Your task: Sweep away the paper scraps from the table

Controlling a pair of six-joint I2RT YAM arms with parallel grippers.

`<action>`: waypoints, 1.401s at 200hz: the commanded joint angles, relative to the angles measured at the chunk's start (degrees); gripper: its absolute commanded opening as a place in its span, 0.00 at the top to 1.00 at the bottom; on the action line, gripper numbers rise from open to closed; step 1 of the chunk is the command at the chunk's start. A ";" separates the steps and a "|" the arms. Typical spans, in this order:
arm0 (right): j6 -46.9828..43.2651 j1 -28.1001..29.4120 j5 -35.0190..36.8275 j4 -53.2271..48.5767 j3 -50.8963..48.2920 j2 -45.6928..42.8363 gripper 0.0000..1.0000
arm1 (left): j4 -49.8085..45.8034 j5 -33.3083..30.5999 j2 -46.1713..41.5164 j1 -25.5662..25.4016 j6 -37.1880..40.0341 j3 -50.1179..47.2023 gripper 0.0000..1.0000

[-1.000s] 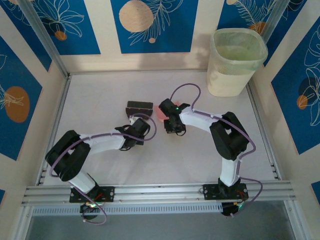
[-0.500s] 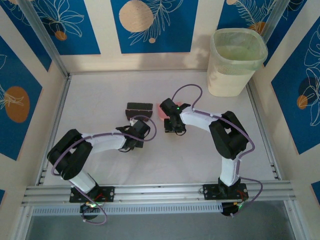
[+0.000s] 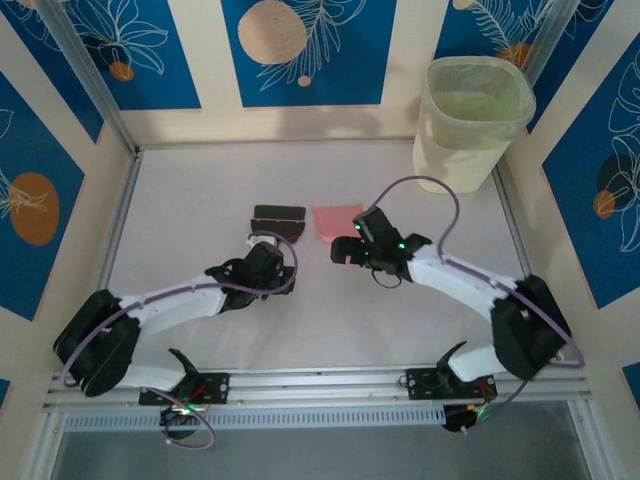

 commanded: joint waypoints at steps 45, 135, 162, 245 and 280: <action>5.93 -10.04 9.89 4.40 -17.51 -24.68 0.01 | 4.14 -12.70 -14.70 0.22 -2.14 -7.91 0.00; -7.94 -28.08 11.70 29.91 -29.76 -32.46 0.01 | -18.38 -34.76 -16.84 0.79 -20.58 2.43 0.00; -10.97 -36.15 2.90 40.25 -30.02 -24.39 0.01 | -17.23 -38.32 -17.24 1.93 -19.77 6.07 0.00; -24.91 -41.45 -12.04 47.59 -23.60 -3.41 0.01 | -0.59 -23.55 -15.01 30.41 -10.29 4.84 0.00; -27.41 -41.19 -14.84 48.98 -22.76 -0.59 0.01 | 20.88 -21.42 -17.03 39.16 0.66 -8.90 0.00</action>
